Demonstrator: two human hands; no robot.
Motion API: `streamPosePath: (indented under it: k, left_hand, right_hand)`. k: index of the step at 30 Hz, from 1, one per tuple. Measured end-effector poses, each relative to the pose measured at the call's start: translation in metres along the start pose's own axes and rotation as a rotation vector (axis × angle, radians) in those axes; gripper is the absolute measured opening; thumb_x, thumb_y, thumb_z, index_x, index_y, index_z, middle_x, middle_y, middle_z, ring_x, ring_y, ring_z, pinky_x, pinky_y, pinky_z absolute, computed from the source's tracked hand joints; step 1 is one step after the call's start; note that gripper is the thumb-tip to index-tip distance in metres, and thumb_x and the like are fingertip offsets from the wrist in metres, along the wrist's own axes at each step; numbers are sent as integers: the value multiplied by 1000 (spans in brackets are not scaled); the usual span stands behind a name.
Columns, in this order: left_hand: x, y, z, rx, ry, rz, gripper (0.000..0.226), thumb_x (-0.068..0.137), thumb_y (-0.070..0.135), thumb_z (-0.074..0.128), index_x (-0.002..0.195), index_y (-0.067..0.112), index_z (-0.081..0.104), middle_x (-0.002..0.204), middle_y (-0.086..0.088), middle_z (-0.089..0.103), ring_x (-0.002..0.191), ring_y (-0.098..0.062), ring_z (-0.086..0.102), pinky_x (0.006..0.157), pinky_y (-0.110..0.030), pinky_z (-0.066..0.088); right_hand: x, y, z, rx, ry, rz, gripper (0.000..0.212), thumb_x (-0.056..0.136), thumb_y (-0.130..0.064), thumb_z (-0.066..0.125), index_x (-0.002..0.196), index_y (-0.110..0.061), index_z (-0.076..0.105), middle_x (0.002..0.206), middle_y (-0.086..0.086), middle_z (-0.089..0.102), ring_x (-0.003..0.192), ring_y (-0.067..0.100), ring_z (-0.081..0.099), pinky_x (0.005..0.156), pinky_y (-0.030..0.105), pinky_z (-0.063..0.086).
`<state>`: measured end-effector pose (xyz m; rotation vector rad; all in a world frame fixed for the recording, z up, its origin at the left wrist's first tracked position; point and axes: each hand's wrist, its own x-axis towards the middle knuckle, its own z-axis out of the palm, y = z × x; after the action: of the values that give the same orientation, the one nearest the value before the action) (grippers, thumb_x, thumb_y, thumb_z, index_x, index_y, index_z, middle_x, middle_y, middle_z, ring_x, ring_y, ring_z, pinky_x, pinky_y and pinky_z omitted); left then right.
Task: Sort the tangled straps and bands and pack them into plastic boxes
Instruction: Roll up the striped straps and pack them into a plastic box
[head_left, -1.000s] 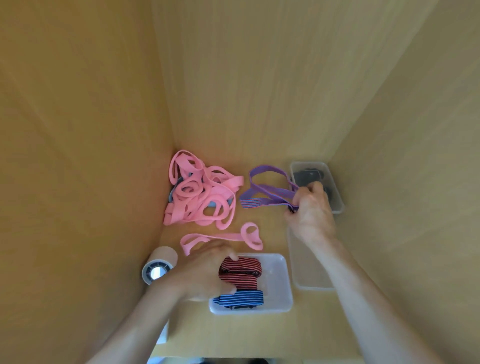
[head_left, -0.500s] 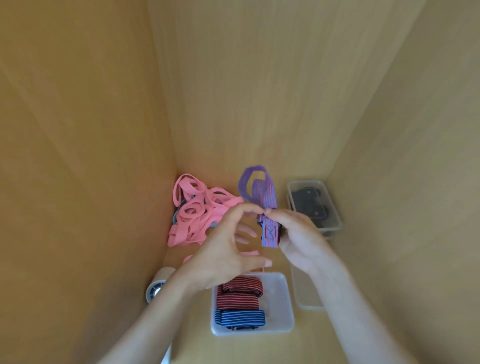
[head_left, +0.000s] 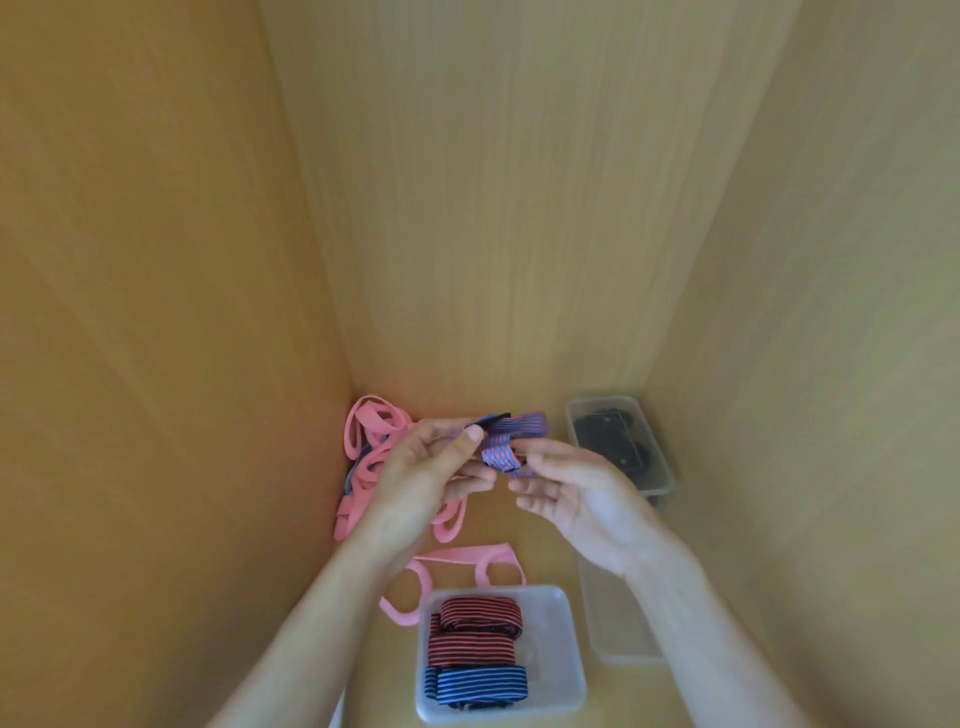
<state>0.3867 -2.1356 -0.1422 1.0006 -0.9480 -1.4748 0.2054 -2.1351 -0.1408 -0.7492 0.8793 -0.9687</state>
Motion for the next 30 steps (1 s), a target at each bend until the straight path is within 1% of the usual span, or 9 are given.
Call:
streamPosePath:
  k: [3,6,8,9,13,18,21,24,30]
  left_hand:
    - [1,-3,0,-116,-6,-64,32,82,25,68,106,7,57,80,-12,73,61,-17,70,62,-28,60]
    - [2,-4,1,-112,16,-85,20,92,21,64,105,8,56,83,-15,73,59,-19,70,58,-28,60]
    - [3,-3,2,-34,49,-71,19,97,21,61,107,5,56,86,-16,73,56,-20,69,56,-28,60]
    - [4,-1,3,13,67,-58,21,98,21,61,108,4,56,87,-17,72,55,-20,68,55,-28,59]
    - [8,8,5,114,122,-2,19,98,18,61,104,1,55,75,-16,67,48,-18,66,50,-27,58]
    - [16,16,0,132,186,37,17,97,16,64,102,2,57,70,-14,64,47,-16,63,46,-24,54]
    - [20,18,0,146,210,67,17,94,17,68,99,2,61,68,-11,68,51,-16,66,46,-23,52]
    - [25,22,0,157,168,102,15,90,10,71,99,0,64,68,-8,72,56,-15,69,48,-22,53]
    - [33,33,6,228,108,193,9,91,0,68,93,9,68,71,-7,73,61,-17,69,53,-28,56]
  right_hand:
    - [-4,6,2,-237,-4,-76,38,85,9,65,122,2,65,94,18,62,81,19,62,72,26,51]
    - [-5,11,7,-419,122,-155,29,89,5,68,118,1,66,92,20,63,82,25,62,75,32,51]
    - [-5,12,10,-442,166,-195,18,92,5,66,110,3,67,81,18,63,70,24,61,71,35,51]
    - [-5,13,11,-442,183,-212,14,93,5,64,107,3,67,76,15,64,63,19,60,66,32,51]
    - [-4,8,12,-396,235,-254,13,92,8,63,96,-3,68,66,3,66,49,7,55,53,20,48]
    - [-3,-1,10,-336,236,-299,27,92,9,62,106,-12,70,65,4,61,51,12,53,56,22,47]
    - [-2,-6,10,-251,213,-271,28,92,9,59,107,-11,73,69,6,64,54,14,53,57,24,48]
    - [-2,-14,13,-129,166,-221,25,93,8,57,108,-4,73,75,10,67,55,13,55,56,23,51]
    - [-3,-35,15,3,88,-212,28,88,8,60,97,-10,79,73,12,68,54,18,60,55,26,53]
